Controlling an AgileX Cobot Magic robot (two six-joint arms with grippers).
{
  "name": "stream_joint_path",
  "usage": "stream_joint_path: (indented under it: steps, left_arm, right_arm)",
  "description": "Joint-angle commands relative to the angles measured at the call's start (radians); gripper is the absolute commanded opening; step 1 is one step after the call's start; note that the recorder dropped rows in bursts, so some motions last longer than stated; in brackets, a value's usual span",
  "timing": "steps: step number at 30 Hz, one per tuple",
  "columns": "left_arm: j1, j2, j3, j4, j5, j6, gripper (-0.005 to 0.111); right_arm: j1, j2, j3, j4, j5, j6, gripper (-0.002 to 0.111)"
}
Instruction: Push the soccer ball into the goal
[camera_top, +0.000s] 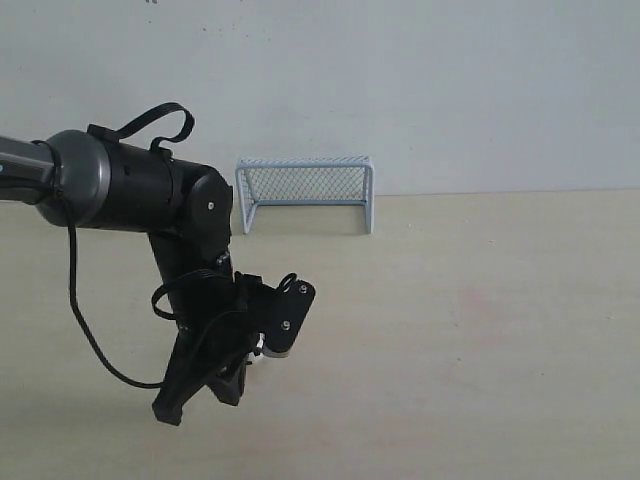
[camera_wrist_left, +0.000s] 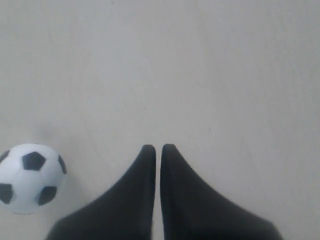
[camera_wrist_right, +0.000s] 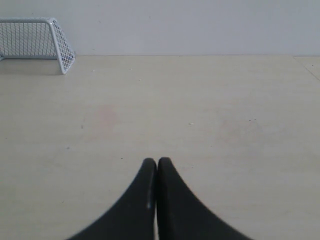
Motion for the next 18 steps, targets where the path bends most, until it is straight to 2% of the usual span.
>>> stream_joint_path:
  steps: [1,4,5,7,10,15,18]
  left_arm:
    - [-0.005,-0.004,-0.006,-0.016,-0.065,0.004,0.004]
    - [-0.005,0.003,-0.006,0.055,-0.238,0.008,0.004]
    - [-0.005,0.009,-0.006,0.116,-0.386,-0.009,0.004]
    - [-0.005,0.015,-0.006,0.198,-0.592,-0.122,0.004]
    - [-0.029,-0.018,-0.006,0.253,-0.803,-0.225,0.004]
    - [-0.078,-0.115,-0.006,0.253,-0.954,-0.225,0.004]
    - [-0.088,-0.177,-0.006,0.253,-0.968,-0.249,0.004]
  right_arm:
    - [-0.002,-0.002,0.0,-0.003,-0.008,-0.002,0.0]
    - [-0.002,-0.002,0.0,-0.003,-0.011,-0.002,0.0]
    - [-0.002,-0.002,0.0,-0.003,-0.011,-0.002,0.0]
    - [-0.002,-0.002,0.0,-0.003,-0.008,-0.002,0.0]
    - [-0.002,-0.002,0.0,-0.003,-0.008,-0.002,0.0]
    - [-0.002,-0.002,0.0,-0.003,-0.008,-0.002,0.0]
    - [-0.002,-0.002,0.0,-0.003,-0.008,-0.002,0.0]
